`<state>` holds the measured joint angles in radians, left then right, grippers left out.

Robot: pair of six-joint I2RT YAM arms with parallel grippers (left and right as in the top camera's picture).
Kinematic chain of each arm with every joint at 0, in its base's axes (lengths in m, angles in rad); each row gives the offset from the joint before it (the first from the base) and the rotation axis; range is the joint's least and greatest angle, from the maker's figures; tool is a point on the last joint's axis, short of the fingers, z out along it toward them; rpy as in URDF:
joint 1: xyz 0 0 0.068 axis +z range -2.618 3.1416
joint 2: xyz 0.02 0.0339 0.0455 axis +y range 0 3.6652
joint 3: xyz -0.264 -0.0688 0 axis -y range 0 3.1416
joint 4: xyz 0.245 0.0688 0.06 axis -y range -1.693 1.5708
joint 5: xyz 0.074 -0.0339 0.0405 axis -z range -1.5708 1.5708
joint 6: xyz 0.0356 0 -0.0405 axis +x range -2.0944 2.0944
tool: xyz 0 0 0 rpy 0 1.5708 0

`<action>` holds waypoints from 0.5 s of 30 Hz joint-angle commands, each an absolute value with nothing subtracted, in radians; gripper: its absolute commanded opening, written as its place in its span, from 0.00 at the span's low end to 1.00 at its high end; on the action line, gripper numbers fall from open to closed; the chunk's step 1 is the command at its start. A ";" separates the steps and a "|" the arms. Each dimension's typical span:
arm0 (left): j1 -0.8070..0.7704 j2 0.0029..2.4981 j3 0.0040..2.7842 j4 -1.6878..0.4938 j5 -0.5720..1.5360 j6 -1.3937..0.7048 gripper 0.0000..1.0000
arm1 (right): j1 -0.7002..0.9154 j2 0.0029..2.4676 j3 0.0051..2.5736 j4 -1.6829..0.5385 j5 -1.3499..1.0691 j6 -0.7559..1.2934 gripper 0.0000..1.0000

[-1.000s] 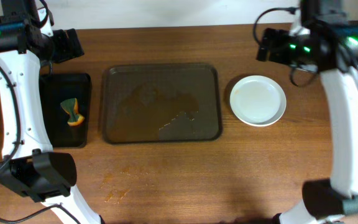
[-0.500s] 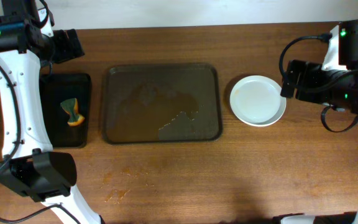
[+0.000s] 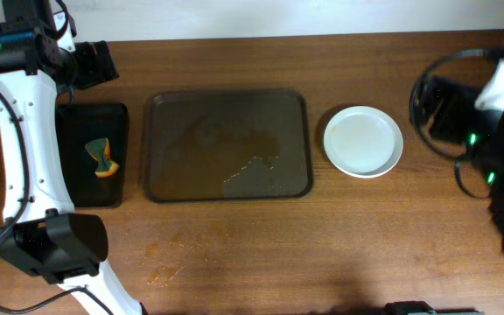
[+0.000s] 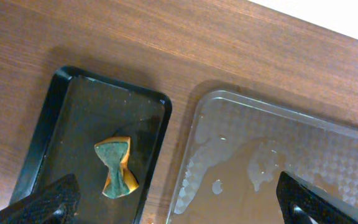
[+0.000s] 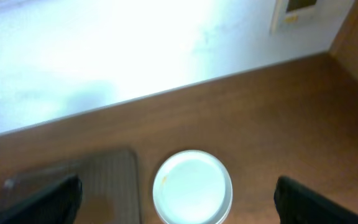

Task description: Clean dirty plates on tray and stack at the side

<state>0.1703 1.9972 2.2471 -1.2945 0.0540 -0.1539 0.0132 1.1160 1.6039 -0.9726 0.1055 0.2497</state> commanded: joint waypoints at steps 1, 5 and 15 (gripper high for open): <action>0.173 2.004 2.245 -1.295 0.064 -0.138 0.99 | -0.018 0.936 1.261 -0.754 0.104 0.239 0.98; 0.173 2.004 2.245 -1.295 0.064 -0.138 0.99 | -0.041 0.677 0.871 -0.485 0.072 0.240 0.98; 0.173 2.004 2.245 -1.295 0.064 -0.138 0.99 | -0.041 0.175 0.235 -0.023 0.061 0.243 0.98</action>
